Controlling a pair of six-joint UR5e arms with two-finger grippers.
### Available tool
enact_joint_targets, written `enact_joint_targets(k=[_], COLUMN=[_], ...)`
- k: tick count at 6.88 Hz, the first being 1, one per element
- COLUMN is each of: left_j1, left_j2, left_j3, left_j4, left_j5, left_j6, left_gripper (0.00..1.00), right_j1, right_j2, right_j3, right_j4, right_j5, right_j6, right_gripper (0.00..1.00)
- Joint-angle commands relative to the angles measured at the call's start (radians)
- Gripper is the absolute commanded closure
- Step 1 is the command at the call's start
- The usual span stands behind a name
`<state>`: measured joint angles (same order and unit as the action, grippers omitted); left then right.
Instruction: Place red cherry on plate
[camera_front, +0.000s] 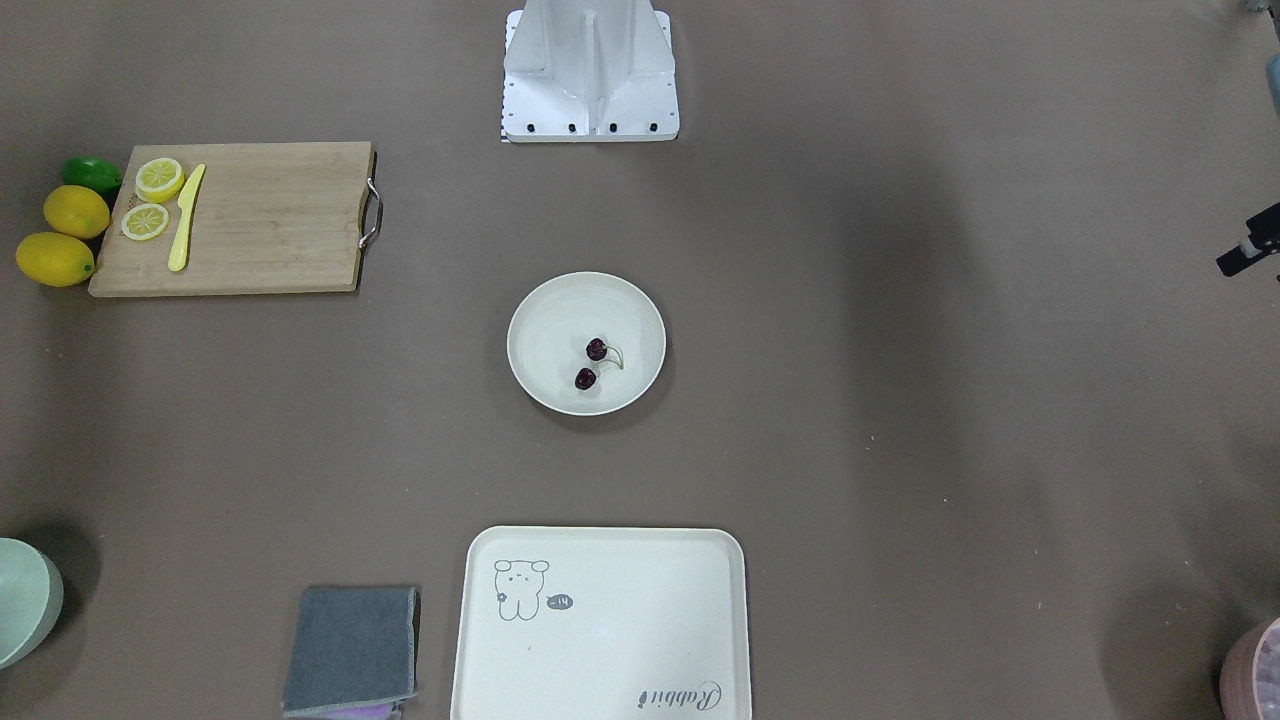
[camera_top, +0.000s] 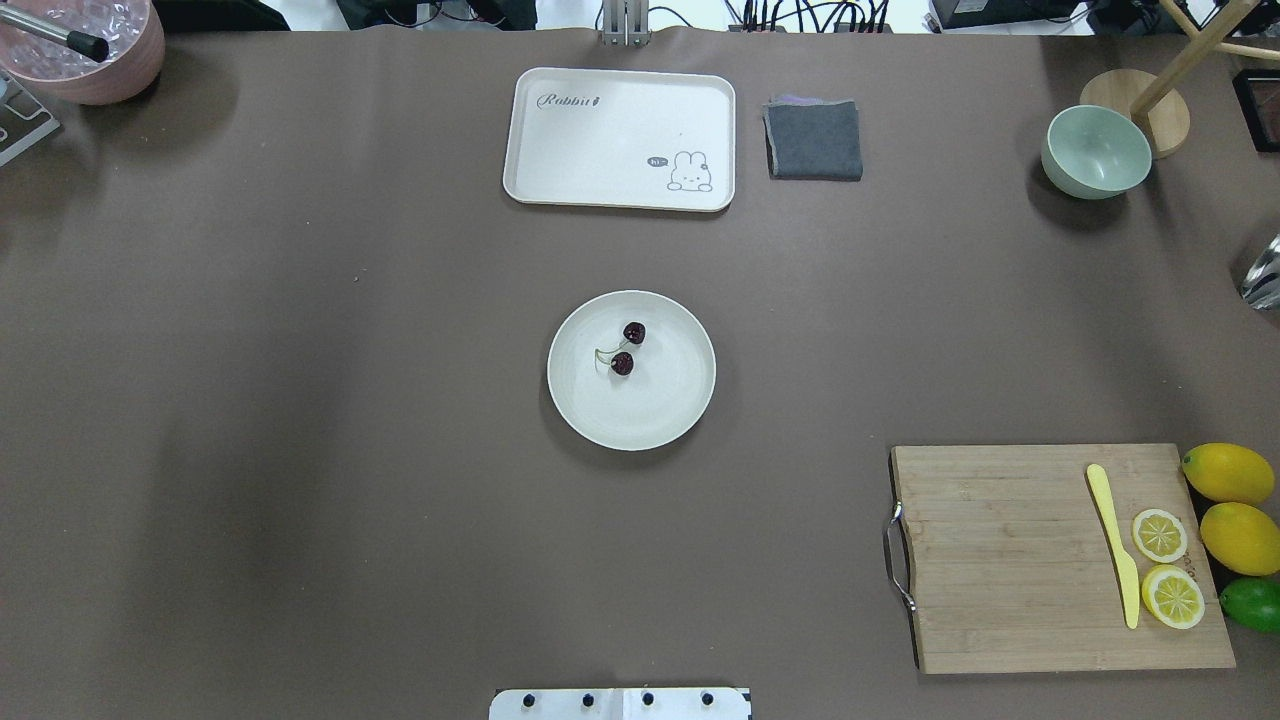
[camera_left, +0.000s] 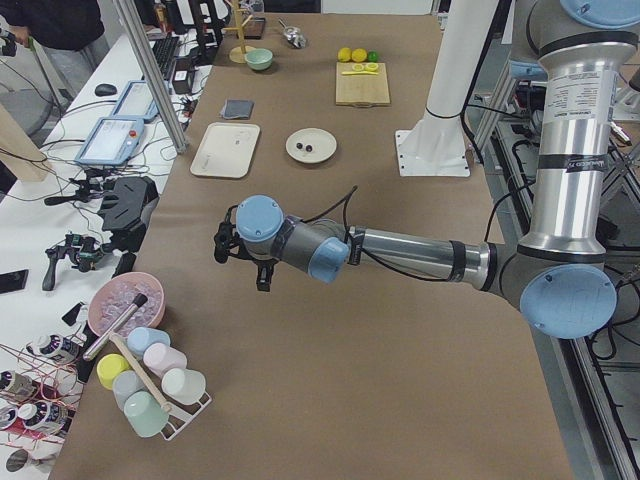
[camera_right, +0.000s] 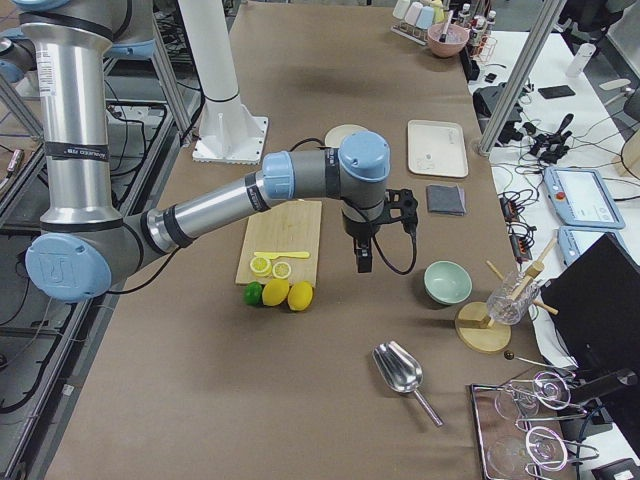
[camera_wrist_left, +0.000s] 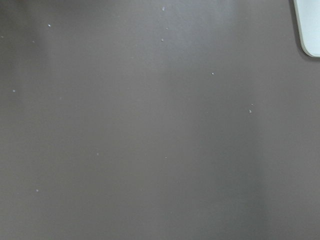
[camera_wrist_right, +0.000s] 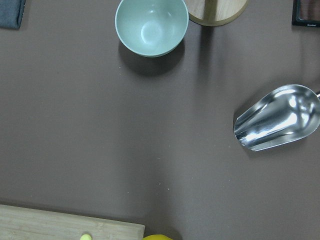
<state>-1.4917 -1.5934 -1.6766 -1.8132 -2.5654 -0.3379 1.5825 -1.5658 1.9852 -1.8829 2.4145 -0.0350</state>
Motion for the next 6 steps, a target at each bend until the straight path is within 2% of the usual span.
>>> enact_joint_targets(k=[1, 2, 6], left_j1=[-0.097, -0.117, -0.122], left_j2=[-0.051, -0.071, -0.089], left_j3=[0.001, 0.001, -0.006], left_j4=[0.232, 0.294, 0.33], left_j5=[0.123, 0.129, 0.139], left_j6=[0.15, 0.16, 0.198], left_gripper=[0.01, 0.01, 0.01], right_j1=[0.004, 0.004, 0.005], right_j2=[0.004, 0.006, 0.006], right_j3=[0.02, 0.023, 0.021], right_j4=[-0.002, -0.001, -0.001], right_j5=[-0.011, -0.015, -0.043], right_j6=[0.0, 0.0, 0.0], right_gripper=[0.0, 0.01, 0.0])
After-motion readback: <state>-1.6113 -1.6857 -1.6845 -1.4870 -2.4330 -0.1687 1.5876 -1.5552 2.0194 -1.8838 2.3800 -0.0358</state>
